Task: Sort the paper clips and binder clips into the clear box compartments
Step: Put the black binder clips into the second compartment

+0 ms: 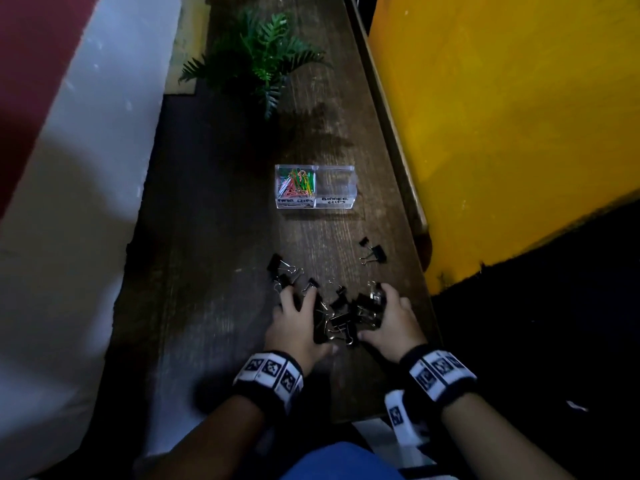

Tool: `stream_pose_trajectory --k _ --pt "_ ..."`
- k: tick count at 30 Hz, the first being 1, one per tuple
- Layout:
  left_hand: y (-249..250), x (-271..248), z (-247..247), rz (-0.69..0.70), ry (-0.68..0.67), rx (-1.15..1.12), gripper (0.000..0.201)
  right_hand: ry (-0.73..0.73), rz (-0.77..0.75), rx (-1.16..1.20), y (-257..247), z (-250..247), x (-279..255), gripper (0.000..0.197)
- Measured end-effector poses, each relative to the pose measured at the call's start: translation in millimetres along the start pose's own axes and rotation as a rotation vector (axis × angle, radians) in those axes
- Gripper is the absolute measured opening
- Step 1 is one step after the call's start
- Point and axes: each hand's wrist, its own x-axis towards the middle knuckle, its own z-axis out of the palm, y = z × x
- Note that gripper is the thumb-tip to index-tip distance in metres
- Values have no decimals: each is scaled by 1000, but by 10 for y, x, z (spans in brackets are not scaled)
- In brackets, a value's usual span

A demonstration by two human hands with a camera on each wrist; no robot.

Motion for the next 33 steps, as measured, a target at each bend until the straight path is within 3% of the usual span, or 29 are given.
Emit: stream_pose_trajectory --k 7,10,14,20,29,33 --pt "-80 207 -188 64 85 -113 67 33 -165 37 -251 5 233 60" --pt "-190 186 -226 80 87 -130 65 120 -321 -124 -198 -35 129 48" --pt "-308 119 -186 120 85 -158 67 61 -503 -243 -123 -5 -48 43" --pt "-378 -11 -113 124 103 -150 68 96 -514 -317 -321 27 -40 38" --pt "-389 -66 -157 88 38 -14 29 86 -561 -479 -531 153 76 27" --pt "-455 -75 -168 129 -66 15 43 68 -576 -505 -524 153 78 29"
